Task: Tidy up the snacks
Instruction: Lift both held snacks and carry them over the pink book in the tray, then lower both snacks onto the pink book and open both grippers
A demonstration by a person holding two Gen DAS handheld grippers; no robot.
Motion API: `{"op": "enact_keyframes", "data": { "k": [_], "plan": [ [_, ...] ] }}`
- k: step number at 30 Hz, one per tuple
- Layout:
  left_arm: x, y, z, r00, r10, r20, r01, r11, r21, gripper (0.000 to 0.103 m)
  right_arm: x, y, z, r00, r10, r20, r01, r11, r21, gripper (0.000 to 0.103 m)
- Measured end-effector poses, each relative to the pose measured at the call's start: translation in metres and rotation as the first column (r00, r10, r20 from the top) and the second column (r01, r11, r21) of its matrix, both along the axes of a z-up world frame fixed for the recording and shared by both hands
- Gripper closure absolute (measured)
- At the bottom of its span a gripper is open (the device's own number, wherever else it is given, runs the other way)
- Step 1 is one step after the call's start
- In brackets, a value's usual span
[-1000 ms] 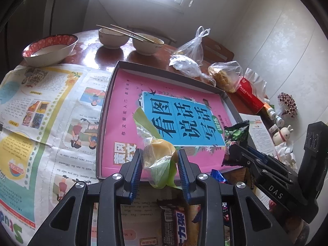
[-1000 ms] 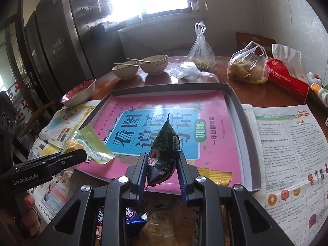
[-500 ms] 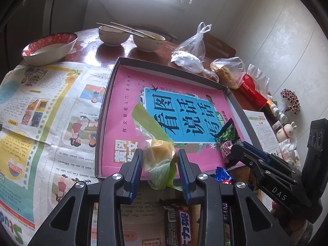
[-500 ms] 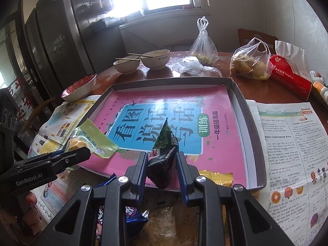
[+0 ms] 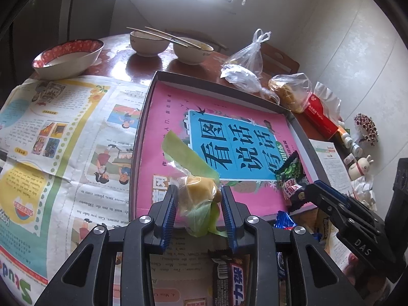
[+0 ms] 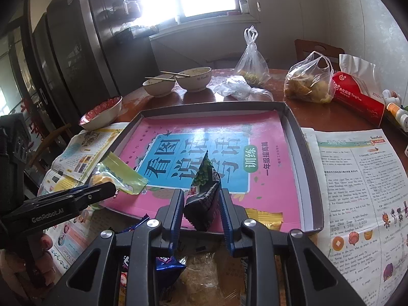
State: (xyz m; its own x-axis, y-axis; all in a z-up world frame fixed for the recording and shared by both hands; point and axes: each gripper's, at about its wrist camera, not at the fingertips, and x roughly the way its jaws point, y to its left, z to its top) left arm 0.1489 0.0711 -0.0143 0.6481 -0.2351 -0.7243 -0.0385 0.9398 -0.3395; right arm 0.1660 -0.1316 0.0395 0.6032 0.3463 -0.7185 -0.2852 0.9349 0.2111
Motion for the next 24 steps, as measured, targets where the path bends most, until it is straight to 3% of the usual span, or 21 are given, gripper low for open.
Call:
{"op": "enact_keyframes", "data": {
  "k": [9, 24],
  "plan": [
    [0.013, 0.0, -0.001, 1.0, 0.016, 0.002, -0.016, 0.999, 0.029, 0.067, -0.003, -0.004, 0.005, 1.0, -0.014, 0.012, 0.014, 1.0, -0.003, 0.074],
    [0.0, -0.007, 0.016, 0.999, 0.005, 0.048, -0.008, 0.999, 0.053, 0.049, -0.008, -0.012, 0.012, 0.999, -0.027, 0.027, 0.027, 1.0, 0.01, 0.07]
  ]
}}
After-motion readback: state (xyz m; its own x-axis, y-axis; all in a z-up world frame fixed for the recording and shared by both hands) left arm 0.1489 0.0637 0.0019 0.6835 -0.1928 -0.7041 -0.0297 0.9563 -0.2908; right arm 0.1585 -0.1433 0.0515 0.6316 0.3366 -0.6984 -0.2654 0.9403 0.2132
